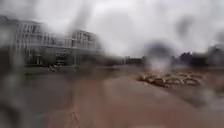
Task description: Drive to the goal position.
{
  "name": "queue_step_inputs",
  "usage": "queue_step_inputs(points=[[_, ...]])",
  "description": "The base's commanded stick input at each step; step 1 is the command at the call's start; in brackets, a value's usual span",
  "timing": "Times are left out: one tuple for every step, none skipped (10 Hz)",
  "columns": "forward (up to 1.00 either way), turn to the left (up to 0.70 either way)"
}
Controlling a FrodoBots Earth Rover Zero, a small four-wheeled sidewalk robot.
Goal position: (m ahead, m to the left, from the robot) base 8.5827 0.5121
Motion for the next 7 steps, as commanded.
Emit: queue_step_inputs(points=[[1.00, 0.03], [1.00, 0.03], [1.00, 0.03], [1.00, 0.03], [1.00, 0.03], [1.00, 0.03], [1.00, 0.03]])
